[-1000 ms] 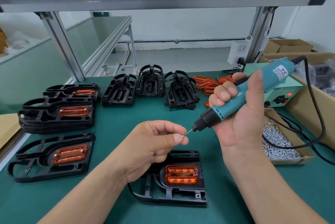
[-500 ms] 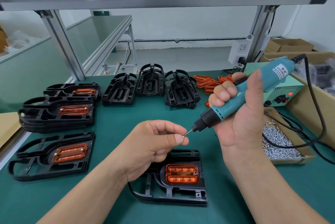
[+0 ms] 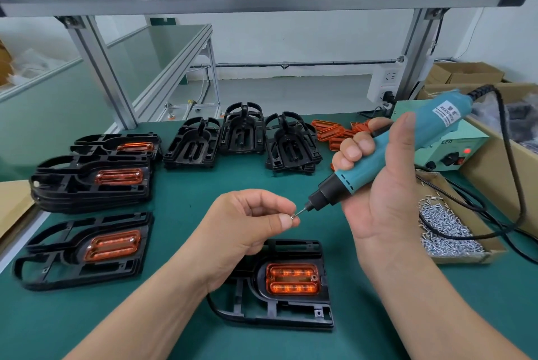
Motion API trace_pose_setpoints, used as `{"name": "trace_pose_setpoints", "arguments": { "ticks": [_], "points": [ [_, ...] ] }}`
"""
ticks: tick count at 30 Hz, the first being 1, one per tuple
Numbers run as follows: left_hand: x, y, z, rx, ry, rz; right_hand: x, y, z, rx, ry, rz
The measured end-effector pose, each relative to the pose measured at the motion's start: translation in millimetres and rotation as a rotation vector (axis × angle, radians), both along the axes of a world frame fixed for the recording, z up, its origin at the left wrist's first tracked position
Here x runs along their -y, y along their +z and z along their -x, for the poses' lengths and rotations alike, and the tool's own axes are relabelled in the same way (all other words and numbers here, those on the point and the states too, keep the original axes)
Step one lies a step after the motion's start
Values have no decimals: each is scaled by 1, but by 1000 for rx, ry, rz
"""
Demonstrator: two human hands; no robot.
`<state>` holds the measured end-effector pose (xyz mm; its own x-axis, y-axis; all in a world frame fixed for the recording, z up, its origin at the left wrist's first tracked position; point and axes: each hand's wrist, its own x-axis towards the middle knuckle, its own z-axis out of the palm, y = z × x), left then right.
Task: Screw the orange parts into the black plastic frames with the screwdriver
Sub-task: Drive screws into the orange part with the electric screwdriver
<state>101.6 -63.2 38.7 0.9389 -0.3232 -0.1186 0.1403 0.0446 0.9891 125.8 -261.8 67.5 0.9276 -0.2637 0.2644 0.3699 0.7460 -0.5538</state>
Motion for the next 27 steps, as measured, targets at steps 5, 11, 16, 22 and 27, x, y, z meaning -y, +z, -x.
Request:
{"name": "trace_pose_setpoints", "arguments": {
  "ticks": [5, 11, 16, 22, 27],
  "points": [
    [3, -1, 1, 108, 85, -100, -2, -7, -3, -94, -54, -41],
    [5, -4, 3, 248, 121, -219, -3, -9, -4, -127, -77, -29],
    [5, -2, 5, 239, 82, -240, -2, -10, -5, -143, -65, -47],
    [4, -2, 3, 247, 68, -277, -1, -12, -7, -136, -52, -51],
    [2, -3, 1, 250, 71, -307, -1, -14, -7, -127, -41, -56]
  ]
}}
